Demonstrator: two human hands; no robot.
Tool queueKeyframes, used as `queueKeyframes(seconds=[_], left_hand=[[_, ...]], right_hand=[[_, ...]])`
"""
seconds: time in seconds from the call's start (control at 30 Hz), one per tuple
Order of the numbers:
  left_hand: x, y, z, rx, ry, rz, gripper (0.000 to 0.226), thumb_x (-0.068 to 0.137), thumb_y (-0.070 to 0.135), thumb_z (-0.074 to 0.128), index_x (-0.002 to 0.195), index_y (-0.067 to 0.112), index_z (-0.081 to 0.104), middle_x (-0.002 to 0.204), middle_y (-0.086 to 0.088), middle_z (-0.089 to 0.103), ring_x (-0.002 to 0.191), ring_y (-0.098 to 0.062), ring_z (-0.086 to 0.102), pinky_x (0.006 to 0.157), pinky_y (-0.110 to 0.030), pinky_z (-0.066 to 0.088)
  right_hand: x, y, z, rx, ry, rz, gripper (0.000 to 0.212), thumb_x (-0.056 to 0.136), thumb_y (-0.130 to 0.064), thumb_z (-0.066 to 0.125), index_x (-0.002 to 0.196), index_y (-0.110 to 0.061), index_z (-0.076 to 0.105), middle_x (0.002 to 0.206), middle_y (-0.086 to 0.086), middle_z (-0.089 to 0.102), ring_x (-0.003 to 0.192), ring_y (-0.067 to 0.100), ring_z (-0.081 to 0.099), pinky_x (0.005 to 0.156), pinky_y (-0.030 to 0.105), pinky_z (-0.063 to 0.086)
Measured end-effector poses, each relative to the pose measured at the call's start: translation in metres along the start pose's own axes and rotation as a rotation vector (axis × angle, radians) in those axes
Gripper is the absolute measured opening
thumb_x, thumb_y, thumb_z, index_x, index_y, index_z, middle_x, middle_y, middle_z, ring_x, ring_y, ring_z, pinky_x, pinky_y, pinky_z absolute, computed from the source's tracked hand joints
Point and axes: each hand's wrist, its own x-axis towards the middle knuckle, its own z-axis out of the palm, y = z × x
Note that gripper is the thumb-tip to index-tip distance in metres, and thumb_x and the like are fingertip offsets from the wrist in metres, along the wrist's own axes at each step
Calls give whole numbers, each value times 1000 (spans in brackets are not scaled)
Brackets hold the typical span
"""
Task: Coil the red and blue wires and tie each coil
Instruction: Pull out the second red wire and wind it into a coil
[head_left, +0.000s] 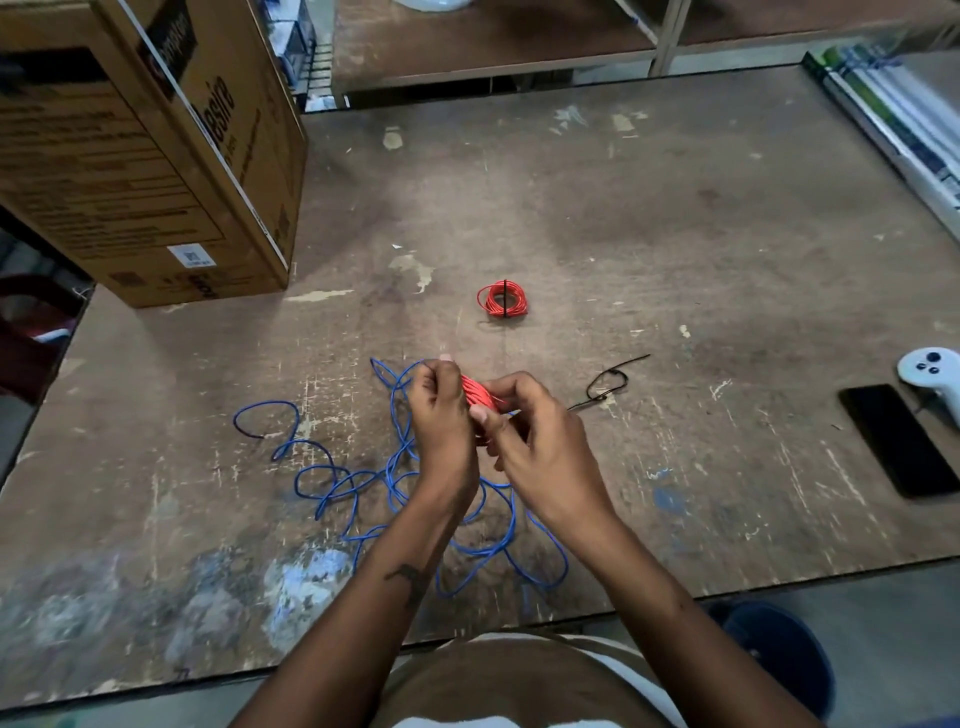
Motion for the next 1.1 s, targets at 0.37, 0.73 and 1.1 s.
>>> queueKeyframes(seconds=[0.37, 0.73, 1.1], left_hand=[[23, 18, -39, 551, -630, 245, 47, 111, 39, 37, 82, 11, 63, 78, -15, 62, 77, -33, 62, 78, -57, 53], [8, 25, -23, 182, -840, -568, 41, 109, 35, 39, 90, 6, 61, 69, -7, 69, 74, -35, 71, 61, -46, 63], [27, -23, 21, 302, -608, -335, 47, 114, 36, 42, 81, 8, 60, 69, -17, 56, 53, -27, 57, 50, -32, 49]], right_hand=[[8, -1, -34, -285, -29, -177, 9, 100, -22, 71, 109, -24, 69, 93, -10, 79, 85, 11, 74, 76, 37, 55], [33, 21, -66, -337, -133, -291, 10, 100, -15, 72, 109, -18, 73, 95, -9, 79, 87, 6, 74, 77, 30, 56], [57, 62, -67, -254, -9, -105, 17, 96, -20, 76, 113, -25, 78, 99, -12, 81, 84, 3, 74, 78, 32, 58]])
